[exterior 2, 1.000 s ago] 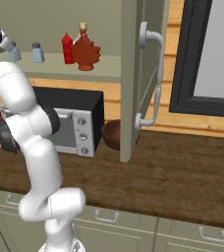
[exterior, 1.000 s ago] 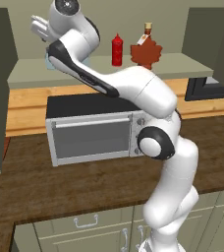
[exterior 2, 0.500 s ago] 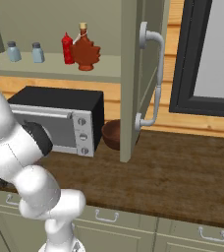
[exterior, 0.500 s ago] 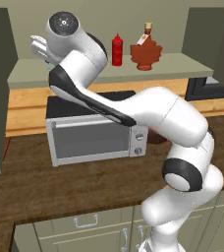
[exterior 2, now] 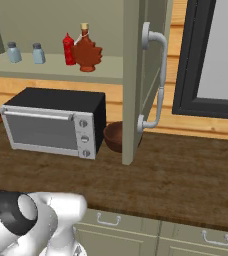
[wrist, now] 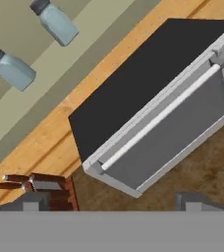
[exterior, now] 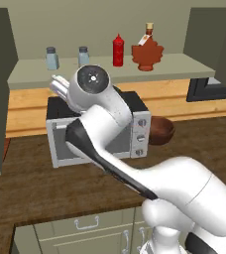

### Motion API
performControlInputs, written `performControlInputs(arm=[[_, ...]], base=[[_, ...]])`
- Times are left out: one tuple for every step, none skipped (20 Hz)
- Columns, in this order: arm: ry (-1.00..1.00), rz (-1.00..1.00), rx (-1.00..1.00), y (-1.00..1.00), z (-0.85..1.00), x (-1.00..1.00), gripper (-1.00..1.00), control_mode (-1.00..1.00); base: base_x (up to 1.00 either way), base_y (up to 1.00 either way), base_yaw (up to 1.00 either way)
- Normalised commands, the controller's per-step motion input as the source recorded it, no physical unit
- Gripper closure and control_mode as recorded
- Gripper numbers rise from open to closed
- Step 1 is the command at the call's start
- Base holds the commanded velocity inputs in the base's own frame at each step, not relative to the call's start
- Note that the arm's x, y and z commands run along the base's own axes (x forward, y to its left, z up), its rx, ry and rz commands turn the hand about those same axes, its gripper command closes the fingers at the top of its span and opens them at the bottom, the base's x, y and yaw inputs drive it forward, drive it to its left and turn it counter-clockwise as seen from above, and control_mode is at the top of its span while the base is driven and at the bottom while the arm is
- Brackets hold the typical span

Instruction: Put the shaker and condiment bottle from the counter next to their counterparts in the cabinet.

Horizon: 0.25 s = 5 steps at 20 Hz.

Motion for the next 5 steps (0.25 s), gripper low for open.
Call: performControlInputs(arm=[[0.0, -0.05, 0.14, -0.34, -0.78, -1.0, -1.0, -1.0], [0.0, -0.05, 0.14, -0.34, -0.78, -1.0, -1.0, -1.0], [0.0, -0.06, 0.15, -0.31, -0.78, -1.0, -1.0, -1.0], [0.0, -0.06, 0.15, -0.29, -0.79, -1.0, -1.0, -1.0], [0.0, -0.07, 0.15, -0.27, -0.79, -1.0, -1.0, -1.0]], base=[[0.0, 0.0, 0.0], [0.0, 0.0, 0.0], [0.0, 0.0, 0.0], [0.0, 0.0, 0.0], [0.0, 0.0, 0.0]])
